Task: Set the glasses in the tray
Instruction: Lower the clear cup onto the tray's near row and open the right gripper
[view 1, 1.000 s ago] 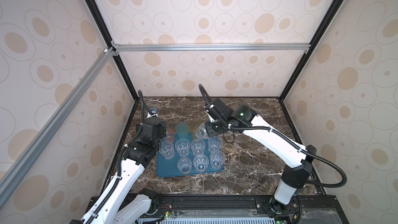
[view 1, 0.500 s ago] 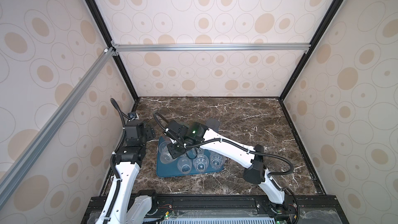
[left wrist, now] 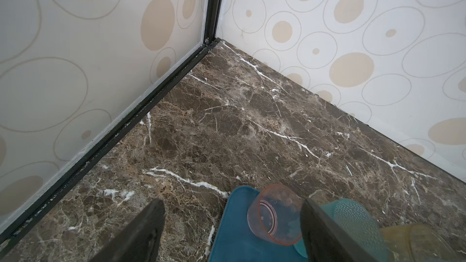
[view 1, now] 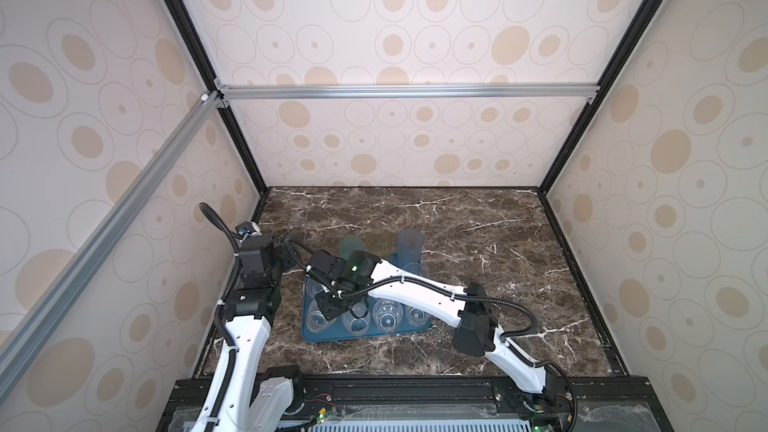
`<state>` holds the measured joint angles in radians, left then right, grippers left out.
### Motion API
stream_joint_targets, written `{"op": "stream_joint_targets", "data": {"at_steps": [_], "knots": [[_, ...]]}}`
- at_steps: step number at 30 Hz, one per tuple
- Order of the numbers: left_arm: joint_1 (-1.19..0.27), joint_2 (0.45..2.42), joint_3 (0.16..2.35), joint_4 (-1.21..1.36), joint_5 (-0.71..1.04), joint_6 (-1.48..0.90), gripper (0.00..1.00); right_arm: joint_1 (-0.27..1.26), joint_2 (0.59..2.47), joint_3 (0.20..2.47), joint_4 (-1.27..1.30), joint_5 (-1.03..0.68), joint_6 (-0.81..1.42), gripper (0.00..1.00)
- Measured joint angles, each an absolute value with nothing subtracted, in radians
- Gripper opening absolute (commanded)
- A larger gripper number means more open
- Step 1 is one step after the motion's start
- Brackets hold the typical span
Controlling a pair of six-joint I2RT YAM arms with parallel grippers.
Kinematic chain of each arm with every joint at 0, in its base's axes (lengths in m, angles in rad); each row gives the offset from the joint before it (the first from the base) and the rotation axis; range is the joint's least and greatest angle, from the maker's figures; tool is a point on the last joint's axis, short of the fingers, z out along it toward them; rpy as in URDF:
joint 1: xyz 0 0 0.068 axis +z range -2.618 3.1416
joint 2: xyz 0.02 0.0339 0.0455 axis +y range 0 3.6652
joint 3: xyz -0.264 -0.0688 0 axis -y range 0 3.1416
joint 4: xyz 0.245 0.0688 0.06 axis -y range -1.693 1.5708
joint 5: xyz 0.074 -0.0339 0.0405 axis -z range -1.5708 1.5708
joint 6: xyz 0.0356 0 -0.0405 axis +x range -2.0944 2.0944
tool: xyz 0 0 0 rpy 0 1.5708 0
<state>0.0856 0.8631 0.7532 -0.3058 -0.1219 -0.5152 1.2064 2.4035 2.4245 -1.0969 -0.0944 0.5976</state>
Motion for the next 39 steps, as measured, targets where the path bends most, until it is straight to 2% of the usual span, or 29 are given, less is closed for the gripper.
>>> {"op": "stream_joint_targets", "data": {"at_steps": [10,25,31,39], "knots": [[0.088,0.860,0.691,-0.268,-0.131,-0.540,0.83,1.206,2.482,2.457,-1.090,-0.079,0.595,0.03],[0.089,0.860,0.677,-0.247,-0.128,-0.542,0.82,1.207,2.525,2.491,-1.088,-0.071,0.582,0.16],[0.089,0.860,0.675,-0.247,-0.128,-0.542,0.82,1.207,2.531,2.497,-1.088,-0.071,0.579,0.18],[0.089,0.860,0.673,-0.247,-0.128,-0.542,0.82,1.207,2.533,2.502,-1.088,-0.067,0.575,0.26]]}}
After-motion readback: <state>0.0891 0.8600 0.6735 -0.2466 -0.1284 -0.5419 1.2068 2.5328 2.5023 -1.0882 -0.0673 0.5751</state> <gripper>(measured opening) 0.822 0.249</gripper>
